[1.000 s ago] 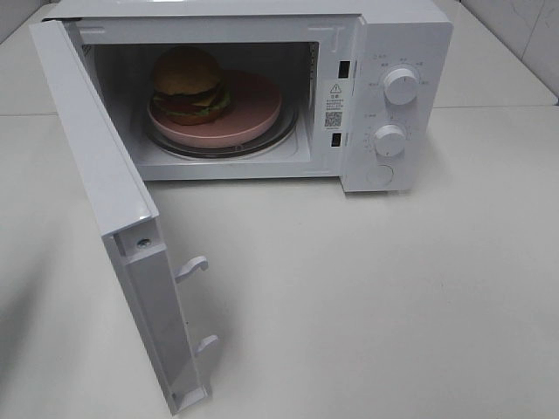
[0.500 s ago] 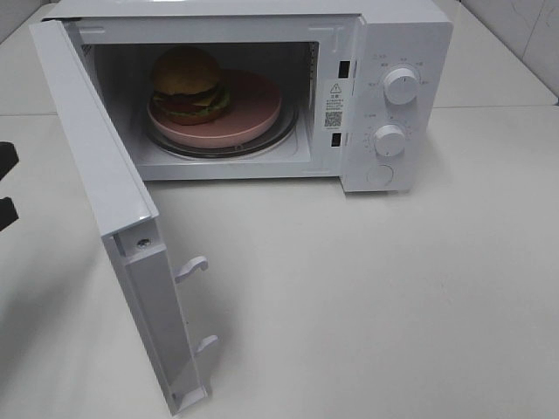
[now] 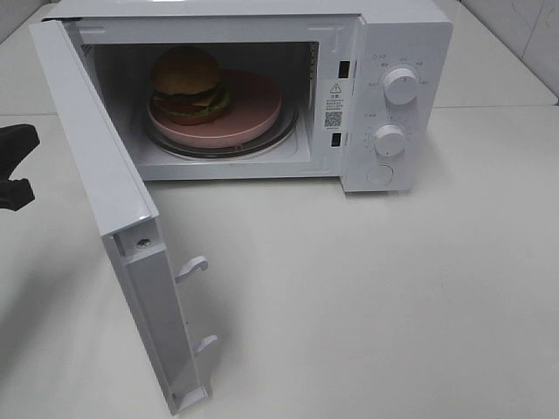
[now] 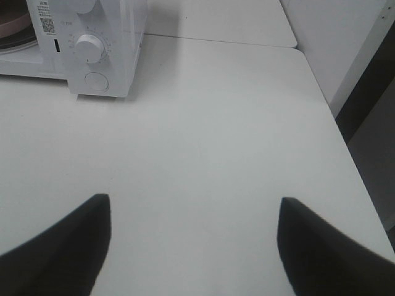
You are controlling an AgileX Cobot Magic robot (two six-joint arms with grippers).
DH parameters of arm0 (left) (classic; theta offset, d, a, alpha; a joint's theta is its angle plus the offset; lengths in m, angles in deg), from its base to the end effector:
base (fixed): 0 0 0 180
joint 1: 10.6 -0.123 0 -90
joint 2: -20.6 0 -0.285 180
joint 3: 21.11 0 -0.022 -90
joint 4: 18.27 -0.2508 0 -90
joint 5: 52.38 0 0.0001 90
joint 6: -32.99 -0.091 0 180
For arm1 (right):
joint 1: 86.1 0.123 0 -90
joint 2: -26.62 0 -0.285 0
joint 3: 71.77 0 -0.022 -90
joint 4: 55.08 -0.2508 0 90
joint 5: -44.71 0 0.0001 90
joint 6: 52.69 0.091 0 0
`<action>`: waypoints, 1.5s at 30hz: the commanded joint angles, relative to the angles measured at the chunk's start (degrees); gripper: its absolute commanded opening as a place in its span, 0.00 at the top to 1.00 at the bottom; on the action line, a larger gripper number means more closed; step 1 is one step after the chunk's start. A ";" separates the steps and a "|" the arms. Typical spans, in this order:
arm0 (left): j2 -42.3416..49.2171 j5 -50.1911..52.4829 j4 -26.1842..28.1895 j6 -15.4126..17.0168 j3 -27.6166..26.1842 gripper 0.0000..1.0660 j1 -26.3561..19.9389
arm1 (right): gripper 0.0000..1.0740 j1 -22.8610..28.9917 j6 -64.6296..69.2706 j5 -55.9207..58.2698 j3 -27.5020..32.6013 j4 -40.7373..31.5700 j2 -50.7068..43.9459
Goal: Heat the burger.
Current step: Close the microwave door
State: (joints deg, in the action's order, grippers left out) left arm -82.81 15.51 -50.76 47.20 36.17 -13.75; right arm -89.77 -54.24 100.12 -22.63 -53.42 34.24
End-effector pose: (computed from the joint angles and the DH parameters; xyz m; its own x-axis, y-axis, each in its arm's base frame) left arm 0.2503 -0.0316 0.1619 -0.1171 -0.0175 -0.9930 0.4447 0.8931 -0.0682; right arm -0.0007 -0.0021 0.2823 -0.3798 -0.0192 -0.9249 0.0696 0.9964 -0.0493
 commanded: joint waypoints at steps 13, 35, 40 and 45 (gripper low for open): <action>-3.04 0.29 -2.29 4.30 -2.75 1.00 3.95 | 0.31 -0.17 -0.40 -0.29 0.06 0.00 -1.60; -3.61 -2.29 19.71 -4.81 -4.13 1.00 17.48 | 0.31 -0.17 -0.40 -0.29 0.06 0.00 -1.60; -5.33 -2.46 24.75 -5.39 -6.82 1.00 19.71 | 0.31 -0.17 -0.40 -0.29 0.06 0.00 -1.60; -8.02 -2.58 27.79 -5.73 -9.22 1.00 22.86 | 0.31 -0.17 -0.40 -0.29 0.06 0.00 -1.60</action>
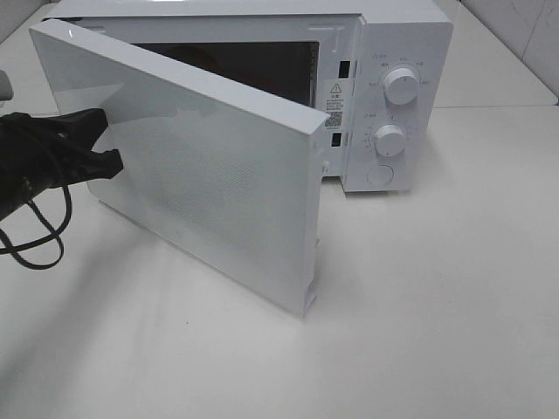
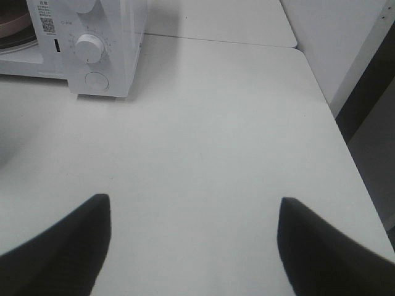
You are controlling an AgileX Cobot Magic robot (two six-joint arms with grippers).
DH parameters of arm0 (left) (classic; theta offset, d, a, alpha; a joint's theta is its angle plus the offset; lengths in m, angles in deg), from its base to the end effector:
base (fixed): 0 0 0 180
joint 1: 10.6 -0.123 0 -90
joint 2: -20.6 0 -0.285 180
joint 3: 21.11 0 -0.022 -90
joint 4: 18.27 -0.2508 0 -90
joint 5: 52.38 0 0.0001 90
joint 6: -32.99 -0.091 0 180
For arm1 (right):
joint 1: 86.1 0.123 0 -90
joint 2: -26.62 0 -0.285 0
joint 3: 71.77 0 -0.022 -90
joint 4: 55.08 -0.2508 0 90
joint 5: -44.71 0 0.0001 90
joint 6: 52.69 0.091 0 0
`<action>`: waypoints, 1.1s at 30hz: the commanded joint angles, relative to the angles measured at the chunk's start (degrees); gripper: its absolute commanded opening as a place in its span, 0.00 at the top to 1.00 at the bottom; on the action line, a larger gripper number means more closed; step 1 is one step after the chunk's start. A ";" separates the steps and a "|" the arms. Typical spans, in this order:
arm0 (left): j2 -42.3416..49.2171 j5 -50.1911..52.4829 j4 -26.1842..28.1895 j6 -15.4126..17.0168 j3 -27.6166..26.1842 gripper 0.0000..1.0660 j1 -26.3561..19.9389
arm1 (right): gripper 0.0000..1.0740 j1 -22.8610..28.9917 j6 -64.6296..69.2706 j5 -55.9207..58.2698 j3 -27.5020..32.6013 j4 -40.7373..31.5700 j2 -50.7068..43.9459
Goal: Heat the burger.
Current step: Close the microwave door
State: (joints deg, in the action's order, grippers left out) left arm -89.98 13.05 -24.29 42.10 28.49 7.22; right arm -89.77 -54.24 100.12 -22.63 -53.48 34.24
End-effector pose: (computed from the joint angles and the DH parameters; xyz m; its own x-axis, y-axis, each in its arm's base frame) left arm 0.2793 -0.0989 0.1535 -0.1257 -0.0798 -0.9889 0.3832 0.9155 -0.1226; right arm -0.0007 -0.0021 0.2823 -0.3797 -0.0186 -0.9249 0.0690 0.9964 -0.0484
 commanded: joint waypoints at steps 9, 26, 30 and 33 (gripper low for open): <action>-3.50 -0.80 6.02 -2.58 -4.53 1.00 6.65 | 0.31 -0.17 -0.40 -0.29 0.06 0.06 -1.60; -9.05 -5.61 12.26 -5.79 -17.70 1.00 10.83 | 0.31 -0.17 -0.34 -0.29 0.06 0.11 -1.60; -9.11 -6.07 12.95 -5.96 -18.91 1.00 11.63 | 0.31 -0.17 -0.34 -0.29 0.06 0.11 -1.60; -9.11 -6.07 13.06 -6.13 -18.91 1.00 11.80 | 0.31 -0.17 -0.34 -0.29 0.06 0.11 -1.60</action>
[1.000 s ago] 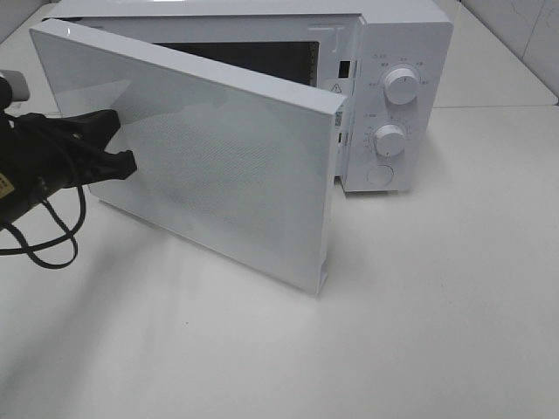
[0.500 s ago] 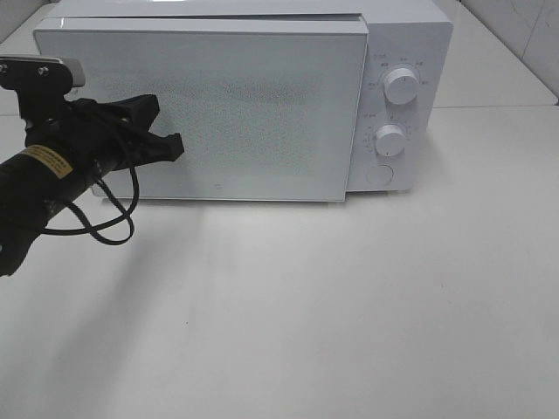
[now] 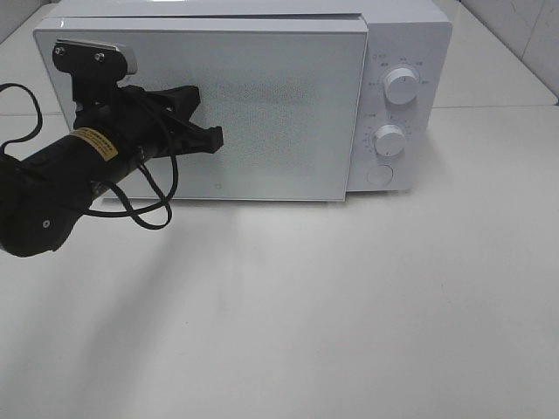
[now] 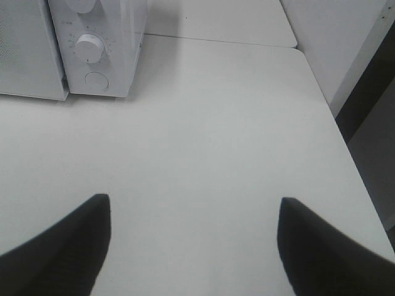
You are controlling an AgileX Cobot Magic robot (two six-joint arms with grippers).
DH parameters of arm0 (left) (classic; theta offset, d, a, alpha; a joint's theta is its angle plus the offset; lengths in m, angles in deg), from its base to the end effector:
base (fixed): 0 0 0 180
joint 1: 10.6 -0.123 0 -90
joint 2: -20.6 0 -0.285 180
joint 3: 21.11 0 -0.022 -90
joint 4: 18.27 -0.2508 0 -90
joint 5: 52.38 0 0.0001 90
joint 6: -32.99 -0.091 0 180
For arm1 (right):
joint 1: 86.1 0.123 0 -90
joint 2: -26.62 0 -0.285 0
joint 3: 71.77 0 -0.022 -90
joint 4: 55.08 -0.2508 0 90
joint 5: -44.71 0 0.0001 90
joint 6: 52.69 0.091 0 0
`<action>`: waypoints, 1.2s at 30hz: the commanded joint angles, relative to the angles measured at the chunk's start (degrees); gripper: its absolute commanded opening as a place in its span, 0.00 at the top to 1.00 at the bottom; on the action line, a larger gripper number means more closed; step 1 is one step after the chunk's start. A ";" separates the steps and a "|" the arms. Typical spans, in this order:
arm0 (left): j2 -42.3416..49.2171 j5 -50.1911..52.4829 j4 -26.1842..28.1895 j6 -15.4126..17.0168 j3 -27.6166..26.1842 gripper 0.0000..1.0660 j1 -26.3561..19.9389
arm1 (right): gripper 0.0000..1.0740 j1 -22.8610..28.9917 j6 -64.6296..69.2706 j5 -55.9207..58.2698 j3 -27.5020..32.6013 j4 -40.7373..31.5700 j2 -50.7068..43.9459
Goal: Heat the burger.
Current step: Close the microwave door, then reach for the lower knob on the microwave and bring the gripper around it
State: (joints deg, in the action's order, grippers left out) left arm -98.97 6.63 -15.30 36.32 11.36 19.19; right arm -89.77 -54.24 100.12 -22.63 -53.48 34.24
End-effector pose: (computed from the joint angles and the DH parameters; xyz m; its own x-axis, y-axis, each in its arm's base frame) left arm 0.3218 -0.1795 0.1547 -0.0850 -0.0489 -0.9952 0.4523 0.8881 -0.0822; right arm -0.0007 -0.0021 0.2823 -0.3797 -0.0186 -0.9249 0.0690 0.9964 -0.0484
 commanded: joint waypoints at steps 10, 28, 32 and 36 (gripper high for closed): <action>-2.46 -0.46 4.41 -2.98 -5.44 1.00 0.57 | 0.31 -0.17 -0.34 -0.29 0.06 0.11 -1.60; -2.98 -11.69 2.52 -2.41 -18.16 1.00 4.53 | 0.31 -0.17 -0.29 -0.29 0.06 0.11 -1.60; -1.03 -14.44 1.03 -2.41 -18.16 1.00 5.39 | 0.31 -0.17 -0.29 -0.29 0.06 0.17 -1.60; 2.18 -18.33 -0.63 -2.35 -18.16 1.00 6.30 | 0.31 -0.17 -0.29 -0.29 0.06 0.17 -1.60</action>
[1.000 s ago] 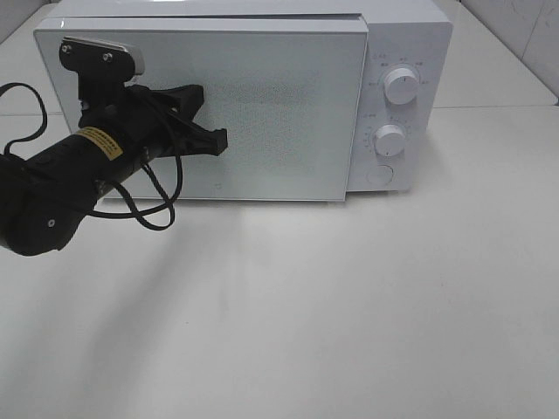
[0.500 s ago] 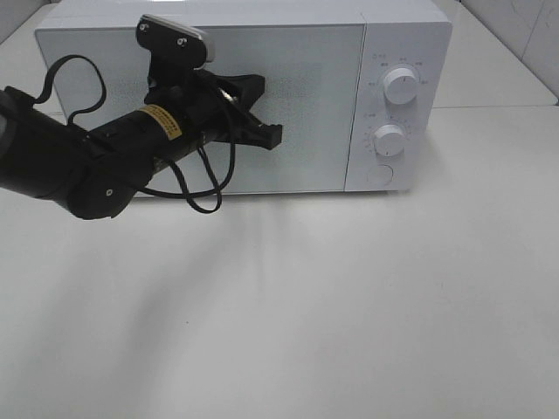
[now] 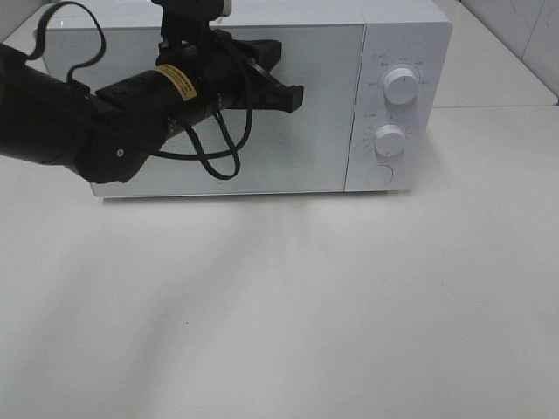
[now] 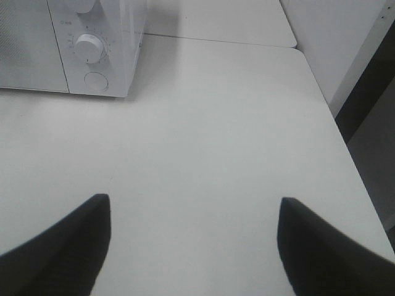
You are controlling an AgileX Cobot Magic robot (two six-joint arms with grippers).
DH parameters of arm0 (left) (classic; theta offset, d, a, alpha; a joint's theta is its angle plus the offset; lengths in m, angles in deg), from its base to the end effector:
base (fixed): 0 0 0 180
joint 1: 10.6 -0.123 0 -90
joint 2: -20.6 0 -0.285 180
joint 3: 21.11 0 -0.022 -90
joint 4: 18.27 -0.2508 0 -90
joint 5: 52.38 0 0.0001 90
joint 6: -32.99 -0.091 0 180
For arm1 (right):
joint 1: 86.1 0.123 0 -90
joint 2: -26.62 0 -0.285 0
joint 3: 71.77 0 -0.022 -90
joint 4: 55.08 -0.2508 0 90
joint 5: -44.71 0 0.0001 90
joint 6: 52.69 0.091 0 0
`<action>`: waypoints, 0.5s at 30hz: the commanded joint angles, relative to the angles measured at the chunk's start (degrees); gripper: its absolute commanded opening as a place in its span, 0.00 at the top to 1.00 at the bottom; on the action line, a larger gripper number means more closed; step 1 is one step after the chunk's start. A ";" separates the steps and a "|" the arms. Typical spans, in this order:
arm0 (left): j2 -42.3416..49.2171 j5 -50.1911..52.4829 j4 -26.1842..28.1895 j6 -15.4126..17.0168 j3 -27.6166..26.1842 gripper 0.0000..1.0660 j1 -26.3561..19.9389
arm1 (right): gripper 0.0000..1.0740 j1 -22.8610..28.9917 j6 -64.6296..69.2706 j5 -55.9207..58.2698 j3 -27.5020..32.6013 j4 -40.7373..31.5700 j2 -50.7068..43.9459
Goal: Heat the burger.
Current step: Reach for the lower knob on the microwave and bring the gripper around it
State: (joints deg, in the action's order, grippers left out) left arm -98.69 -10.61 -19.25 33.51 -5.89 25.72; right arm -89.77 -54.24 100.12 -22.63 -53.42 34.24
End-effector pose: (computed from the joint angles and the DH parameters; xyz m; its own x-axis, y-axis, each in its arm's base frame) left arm 0.3415 -0.2523 0.2070 -0.0364 0.0313 -0.9988 0.6016 0.7988 0.0031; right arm -0.0007 -0.0021 0.2823 -0.3798 -0.0192 -0.9249 0.0696 0.9964 -0.0493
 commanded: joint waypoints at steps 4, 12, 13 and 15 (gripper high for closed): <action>7.16 -13.29 1.95 0.46 -0.92 1.00 1.95 | 0.31 -0.17 -0.29 -0.29 0.06 0.11 -1.60; 15.36 -34.55 0.97 0.46 -0.92 1.00 4.58 | 0.31 -0.17 -0.29 -0.29 0.06 0.11 -1.60; 17.93 -41.31 0.97 0.46 -0.92 1.00 5.04 | 0.31 -0.17 -0.29 -0.29 0.06 0.11 -1.60; 19.19 -45.21 0.97 0.52 -0.92 1.00 5.27 | 0.31 -0.17 -0.29 -0.29 0.06 0.11 -1.60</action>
State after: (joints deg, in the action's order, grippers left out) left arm -80.52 -53.30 -18.27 33.57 -6.52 30.65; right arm -89.77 -54.24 100.12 -22.63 -53.42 34.24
